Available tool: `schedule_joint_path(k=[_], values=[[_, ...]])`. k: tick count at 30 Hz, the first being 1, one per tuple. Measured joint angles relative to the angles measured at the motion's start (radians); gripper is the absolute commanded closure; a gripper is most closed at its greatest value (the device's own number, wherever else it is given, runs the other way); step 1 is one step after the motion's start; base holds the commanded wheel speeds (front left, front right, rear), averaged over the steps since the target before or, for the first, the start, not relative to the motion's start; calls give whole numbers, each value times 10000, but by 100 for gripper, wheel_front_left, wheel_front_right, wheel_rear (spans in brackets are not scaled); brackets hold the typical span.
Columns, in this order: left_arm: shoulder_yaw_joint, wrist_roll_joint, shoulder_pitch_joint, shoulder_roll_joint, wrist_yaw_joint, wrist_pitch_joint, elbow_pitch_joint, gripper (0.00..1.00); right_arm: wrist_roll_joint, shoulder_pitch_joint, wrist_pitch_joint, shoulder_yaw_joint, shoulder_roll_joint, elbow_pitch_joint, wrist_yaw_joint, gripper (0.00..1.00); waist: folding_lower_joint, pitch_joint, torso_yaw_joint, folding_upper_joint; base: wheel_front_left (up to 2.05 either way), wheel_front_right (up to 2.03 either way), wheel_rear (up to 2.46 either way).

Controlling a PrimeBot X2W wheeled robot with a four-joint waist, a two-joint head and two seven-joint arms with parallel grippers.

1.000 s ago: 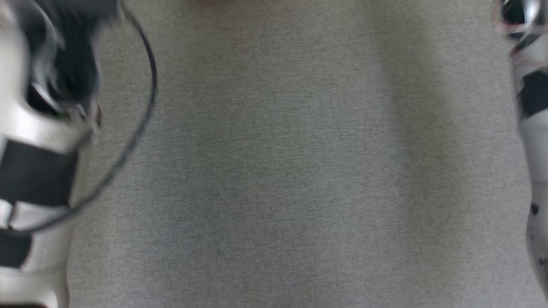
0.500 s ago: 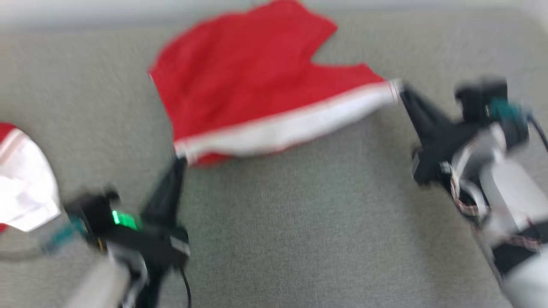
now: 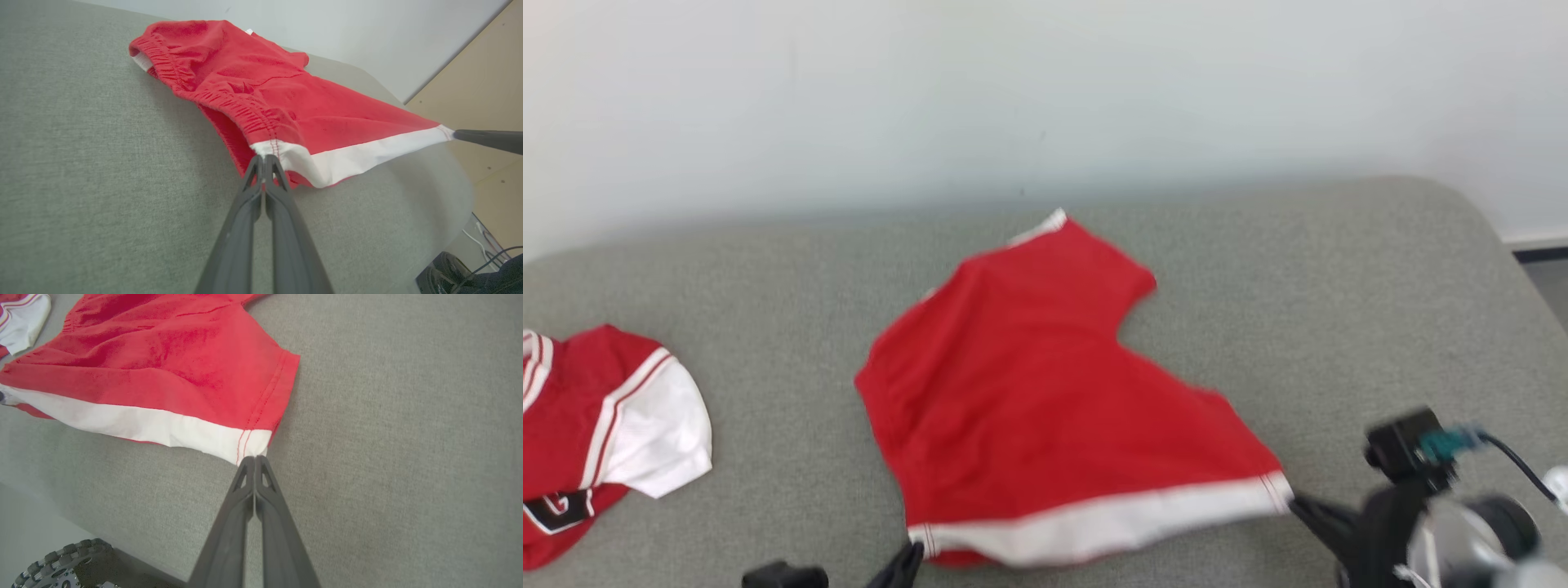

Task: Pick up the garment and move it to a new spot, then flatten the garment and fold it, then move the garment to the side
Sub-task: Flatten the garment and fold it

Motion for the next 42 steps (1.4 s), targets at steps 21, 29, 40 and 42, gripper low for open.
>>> schedule_joint_path(k=[21,29,40,42], values=[[63,-518,2549,1787,1026,970,-3041,100,75,2679,1891,-1375,46,-3258,0,100,4,-538,80,3,0,0,0],[224,-489,703,934,1250,1248,-2738,100,-15,-174,-380,-364,-671,-1605,2,100,5,-151,443,3,0,0,0],[420,-305,-1507,-134,1749,1528,-1143,100,63,-3502,-2228,1177,-1365,1141,0,100,8,676,1028,4,0,0,0],[466,-280,-1988,-324,1837,1544,-911,100,173,-4160,-2568,1557,-1365,1664,0,100,7,864,1143,4,0,0,0]])
